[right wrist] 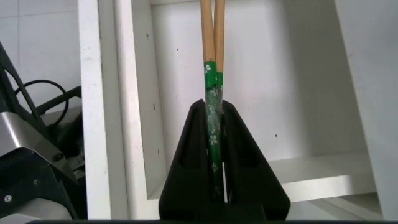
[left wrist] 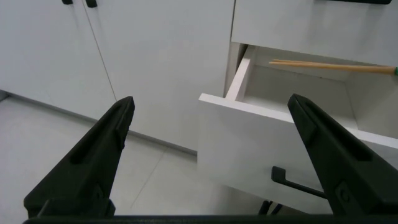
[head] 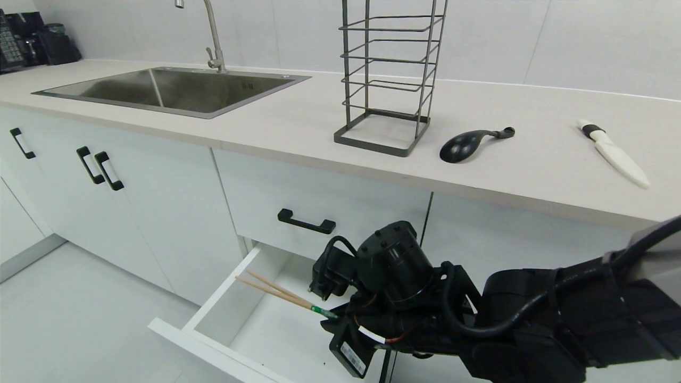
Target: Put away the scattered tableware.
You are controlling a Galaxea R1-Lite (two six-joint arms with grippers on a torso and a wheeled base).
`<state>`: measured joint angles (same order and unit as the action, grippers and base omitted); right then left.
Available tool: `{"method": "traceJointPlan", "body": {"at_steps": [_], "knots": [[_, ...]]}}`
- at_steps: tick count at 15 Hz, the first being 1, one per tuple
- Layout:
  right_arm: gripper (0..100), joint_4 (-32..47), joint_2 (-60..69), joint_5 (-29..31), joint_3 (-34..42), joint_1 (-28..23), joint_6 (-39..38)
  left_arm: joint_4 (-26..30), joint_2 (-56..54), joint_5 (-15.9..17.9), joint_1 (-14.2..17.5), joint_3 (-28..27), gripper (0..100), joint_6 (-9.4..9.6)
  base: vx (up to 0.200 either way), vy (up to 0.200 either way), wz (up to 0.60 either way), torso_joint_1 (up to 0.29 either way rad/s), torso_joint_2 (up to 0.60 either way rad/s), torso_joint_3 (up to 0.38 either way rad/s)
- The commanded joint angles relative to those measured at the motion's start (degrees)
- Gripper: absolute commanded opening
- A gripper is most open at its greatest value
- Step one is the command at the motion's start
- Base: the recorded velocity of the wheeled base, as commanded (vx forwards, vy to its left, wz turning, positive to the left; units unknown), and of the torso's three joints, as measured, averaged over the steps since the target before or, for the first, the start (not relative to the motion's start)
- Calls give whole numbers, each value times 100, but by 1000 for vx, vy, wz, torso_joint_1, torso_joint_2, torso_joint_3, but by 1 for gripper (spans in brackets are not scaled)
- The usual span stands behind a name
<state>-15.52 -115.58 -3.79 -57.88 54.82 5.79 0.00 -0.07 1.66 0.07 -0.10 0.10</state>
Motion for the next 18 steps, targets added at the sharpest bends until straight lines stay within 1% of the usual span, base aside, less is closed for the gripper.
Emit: {"method": "traceJointPlan", "body": {"at_steps": [1, 6, 9, 11, 13, 18], "knots": [[0, -153, -158, 10, 22, -59, -8, 0, 7, 1, 1, 1, 100, -1, 0, 0, 0, 0, 0, 0], [0, -197, -439, 1, 49, -42, 10, 0, 7, 1, 1, 1, 100, -1, 0, 0, 0, 0, 0, 0], [0, -224, -650, -52, -13, -121, 36, 0, 7, 1, 1, 1, 100, -1, 0, 0, 0, 0, 0, 0], [0, -628, -940, -60, -21, -165, 194, 0, 7, 1, 1, 1, 100, -1, 0, 0, 0, 0, 0, 0], [0, -707, -1169, -60, -268, -182, 256, 0, 7, 1, 1, 1, 100, -1, 0, 0, 0, 0, 0, 0], [0, -725, -1467, -60, -417, -244, 247, 0, 7, 1, 1, 1, 100, -1, 0, 0, 0, 0, 0, 0]]}}
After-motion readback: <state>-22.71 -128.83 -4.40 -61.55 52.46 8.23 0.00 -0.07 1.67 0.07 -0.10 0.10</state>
